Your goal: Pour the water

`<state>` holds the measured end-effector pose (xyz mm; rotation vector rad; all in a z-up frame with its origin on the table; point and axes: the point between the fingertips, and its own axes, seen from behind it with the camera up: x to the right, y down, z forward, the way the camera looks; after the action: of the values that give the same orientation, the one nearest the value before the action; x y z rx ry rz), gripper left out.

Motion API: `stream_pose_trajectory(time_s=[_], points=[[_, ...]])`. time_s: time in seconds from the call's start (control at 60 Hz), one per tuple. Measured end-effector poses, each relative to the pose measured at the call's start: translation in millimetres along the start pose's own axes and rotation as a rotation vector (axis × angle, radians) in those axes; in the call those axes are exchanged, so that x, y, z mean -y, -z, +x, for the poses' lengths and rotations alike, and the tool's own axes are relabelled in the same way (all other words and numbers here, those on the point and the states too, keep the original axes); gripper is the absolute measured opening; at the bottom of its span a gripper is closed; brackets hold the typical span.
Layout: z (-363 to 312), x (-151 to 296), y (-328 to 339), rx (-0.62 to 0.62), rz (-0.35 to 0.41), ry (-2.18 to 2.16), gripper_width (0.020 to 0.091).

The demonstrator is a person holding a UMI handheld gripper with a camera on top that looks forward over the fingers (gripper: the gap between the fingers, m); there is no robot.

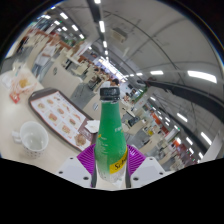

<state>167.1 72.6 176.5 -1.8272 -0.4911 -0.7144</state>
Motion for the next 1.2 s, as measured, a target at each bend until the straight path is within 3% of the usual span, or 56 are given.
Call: stream_pose_trajectory(time_s=[0.183, 0.333, 0.4, 0.6, 0.683, 0.767, 0.867, 1.017, 1.2], points=[[-28, -63, -27, 0.114, 0.007, -0.548, 0.0383], [-58, -86, -39, 0.204, 0.04, -0.689, 0.039], [-54, -83, -41, 0.194, 0.093, -0.731, 0.0387], [-55, -85, -42, 0.218, 0.106, -0.73, 0.0387], [-55, -84, -41, 0.222, 0.09, -0.745, 0.0462], [-61, -88, -36, 0.272, 0.019, -0.773, 0.0573], [-63, -100, -12, 0.319, -0.107, -0.832, 0.0857], [-18, -113, 47, 0.181, -0.224, -0.848, 0.0851], [22, -91, 149, 0.048, -0.337, -0.827, 0.085]])
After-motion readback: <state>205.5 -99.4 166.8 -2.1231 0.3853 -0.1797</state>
